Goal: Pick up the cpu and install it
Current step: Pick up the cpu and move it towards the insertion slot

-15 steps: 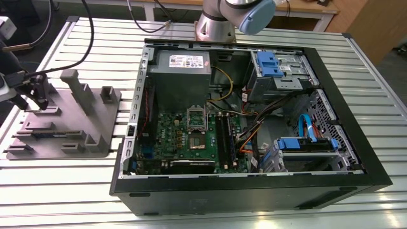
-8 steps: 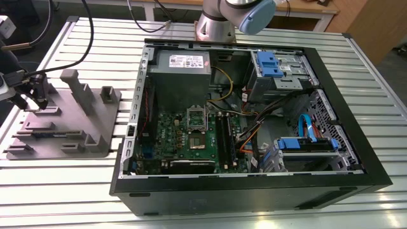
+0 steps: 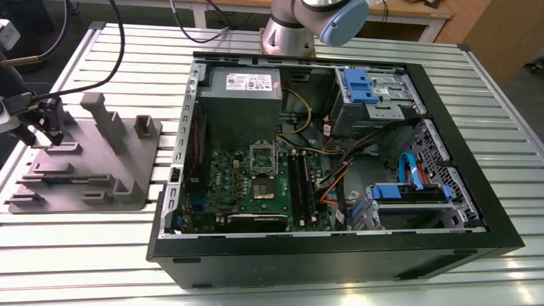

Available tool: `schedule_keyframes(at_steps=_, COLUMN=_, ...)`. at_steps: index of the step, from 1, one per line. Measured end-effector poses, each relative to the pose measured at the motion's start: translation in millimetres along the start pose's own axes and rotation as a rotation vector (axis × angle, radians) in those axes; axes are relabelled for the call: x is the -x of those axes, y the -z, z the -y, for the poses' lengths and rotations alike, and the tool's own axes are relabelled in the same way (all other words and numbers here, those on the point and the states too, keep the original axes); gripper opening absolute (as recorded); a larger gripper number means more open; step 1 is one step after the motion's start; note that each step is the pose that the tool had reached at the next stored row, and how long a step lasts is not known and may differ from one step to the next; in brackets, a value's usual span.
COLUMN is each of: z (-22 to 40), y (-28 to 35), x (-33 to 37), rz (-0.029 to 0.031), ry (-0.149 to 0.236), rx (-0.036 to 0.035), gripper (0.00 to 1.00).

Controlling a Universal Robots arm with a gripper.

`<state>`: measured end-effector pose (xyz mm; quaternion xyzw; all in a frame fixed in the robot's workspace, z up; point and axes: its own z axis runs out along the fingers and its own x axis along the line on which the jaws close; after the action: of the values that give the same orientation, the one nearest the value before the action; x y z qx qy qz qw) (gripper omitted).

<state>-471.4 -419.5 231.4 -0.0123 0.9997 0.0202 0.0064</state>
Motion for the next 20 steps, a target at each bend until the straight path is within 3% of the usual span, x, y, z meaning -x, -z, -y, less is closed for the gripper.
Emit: schedule_keyframes(at_steps=20, z=-0.2, y=5.2, x=0.1, rz=0.0001, ry=0.0, rx=0.0, gripper=0.47)
